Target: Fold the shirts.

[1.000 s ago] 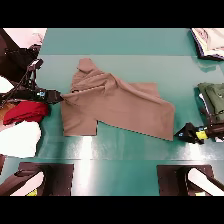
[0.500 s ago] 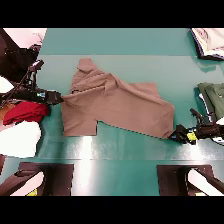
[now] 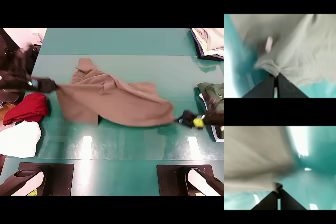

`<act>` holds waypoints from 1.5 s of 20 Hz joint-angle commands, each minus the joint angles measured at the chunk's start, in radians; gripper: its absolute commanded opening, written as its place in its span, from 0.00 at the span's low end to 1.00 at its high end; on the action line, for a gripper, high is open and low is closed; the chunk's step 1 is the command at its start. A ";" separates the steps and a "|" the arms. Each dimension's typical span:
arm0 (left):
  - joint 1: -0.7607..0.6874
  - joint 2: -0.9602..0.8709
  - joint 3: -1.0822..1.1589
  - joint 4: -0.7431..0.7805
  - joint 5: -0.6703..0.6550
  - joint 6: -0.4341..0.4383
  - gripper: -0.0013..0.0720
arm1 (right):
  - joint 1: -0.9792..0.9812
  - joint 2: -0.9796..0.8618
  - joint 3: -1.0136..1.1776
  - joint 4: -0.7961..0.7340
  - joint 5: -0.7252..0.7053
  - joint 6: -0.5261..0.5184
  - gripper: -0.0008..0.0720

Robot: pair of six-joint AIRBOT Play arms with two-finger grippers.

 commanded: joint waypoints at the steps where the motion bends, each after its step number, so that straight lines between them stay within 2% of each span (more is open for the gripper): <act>1: 0.001 0.028 0.278 0.002 0.017 -0.005 0.06 | -0.001 0.123 0.267 0.122 -0.051 0.001 0.04; 7: 0.001 0.050 0.840 -0.001 -0.003 -0.005 0.06 | -0.003 0.293 0.792 0.104 -0.261 -0.003 0.04; 11: 0.001 0.078 1.014 -0.063 0.026 -0.006 0.06 | -0.003 0.337 1.009 0.021 -0.274 -0.003 0.03; 16: 0.001 0.169 1.011 -0.204 0.115 -0.004 0.06 | -0.005 0.323 1.191 -0.080 -0.107 0.005 0.04; 19: 0.001 0.196 1.016 -0.329 0.137 -0.001 0.06 | -0.005 0.243 1.327 -0.154 0.077 0.073 0.03; 22: 0.001 0.194 0.963 -0.311 0.119 -0.005 0.06 | -0.005 0.117 1.434 -0.235 0.303 0.125 0.03; 24: 0.001 0.173 0.835 -0.260 0.036 -0.093 0.06 | 0.005 0.026 1.408 -0.224 0.390 0.145 0.03; 25: 0.001 0.150 0.761 -0.259 -0.026 -0.108 0.06 | 0.026 -0.012 1.357 -0.229 0.404 0.147 0.03; 27: 0.001 0.082 0.598 -0.259 -0.134 -0.108 0.06 | 0.084 -0.107 1.237 -0.235 0.431 0.148 0.03; 30: 0.001 -0.073 0.374 -0.259 -0.145 -0.090 0.06 | 0.162 -0.298 1.087 -0.235 0.469 0.148 0.03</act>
